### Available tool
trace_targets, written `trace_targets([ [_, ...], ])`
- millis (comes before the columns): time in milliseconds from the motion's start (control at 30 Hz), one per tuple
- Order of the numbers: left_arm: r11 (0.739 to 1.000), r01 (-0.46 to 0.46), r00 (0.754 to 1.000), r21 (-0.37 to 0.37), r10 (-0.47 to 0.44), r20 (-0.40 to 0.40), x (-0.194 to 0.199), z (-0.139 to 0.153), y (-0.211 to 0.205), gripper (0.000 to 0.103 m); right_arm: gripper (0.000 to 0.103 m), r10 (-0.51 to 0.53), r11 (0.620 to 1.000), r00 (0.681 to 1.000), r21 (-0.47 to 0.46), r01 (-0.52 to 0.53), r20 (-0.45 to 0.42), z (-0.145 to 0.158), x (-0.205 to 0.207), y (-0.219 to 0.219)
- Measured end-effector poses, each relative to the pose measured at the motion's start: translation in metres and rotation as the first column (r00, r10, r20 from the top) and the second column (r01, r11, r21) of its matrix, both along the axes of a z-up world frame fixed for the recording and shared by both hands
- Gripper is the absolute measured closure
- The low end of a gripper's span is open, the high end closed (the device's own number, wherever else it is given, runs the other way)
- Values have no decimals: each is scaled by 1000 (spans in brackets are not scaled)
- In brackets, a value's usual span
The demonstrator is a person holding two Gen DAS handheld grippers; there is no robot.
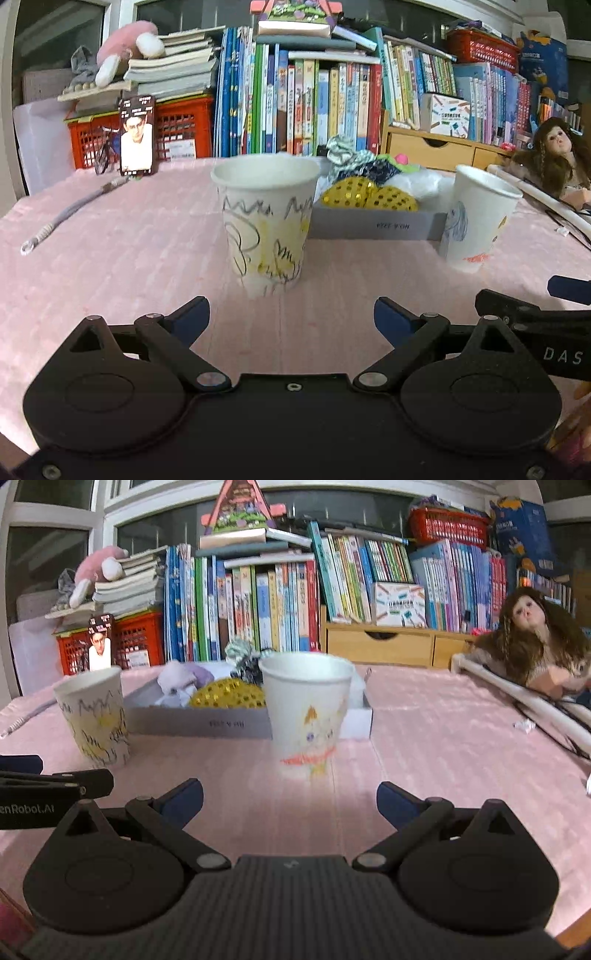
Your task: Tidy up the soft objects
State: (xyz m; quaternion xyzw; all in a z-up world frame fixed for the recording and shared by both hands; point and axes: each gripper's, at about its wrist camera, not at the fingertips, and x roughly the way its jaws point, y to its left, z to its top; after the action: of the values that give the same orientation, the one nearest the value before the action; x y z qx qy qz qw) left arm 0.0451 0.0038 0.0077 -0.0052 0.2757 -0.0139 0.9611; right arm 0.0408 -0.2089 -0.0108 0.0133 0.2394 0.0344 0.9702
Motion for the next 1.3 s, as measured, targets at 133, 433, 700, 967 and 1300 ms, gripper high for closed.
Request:
trace_targets([
  [133, 1000, -10, 1000, 8, 10, -15, 2, -8, 0, 7, 0, -1, 1000, 999, 1, 1, -33, -8, 1, 0],
  [433, 999, -9, 999, 31, 10, -33, 6, -17, -2, 5, 0, 3, 1000, 996, -23, -5, -88, -15, 4, 4],
  [700, 999, -25, 999, 35, 27, -37, 9, -19, -1, 0, 0, 3, 999, 995, -33, -7, -98, -15, 5, 6],
  [967, 999, -14, 999, 34, 15, -33, 8, -20, 0, 0, 0, 4, 999, 995, -33, -7, -98, -15, 5, 6],
  [1300, 999, -13, 999, 34, 14, -37, 8, -19, 0, 0, 0, 3, 999, 995, -33, -6, -98, -15, 5, 6],
])
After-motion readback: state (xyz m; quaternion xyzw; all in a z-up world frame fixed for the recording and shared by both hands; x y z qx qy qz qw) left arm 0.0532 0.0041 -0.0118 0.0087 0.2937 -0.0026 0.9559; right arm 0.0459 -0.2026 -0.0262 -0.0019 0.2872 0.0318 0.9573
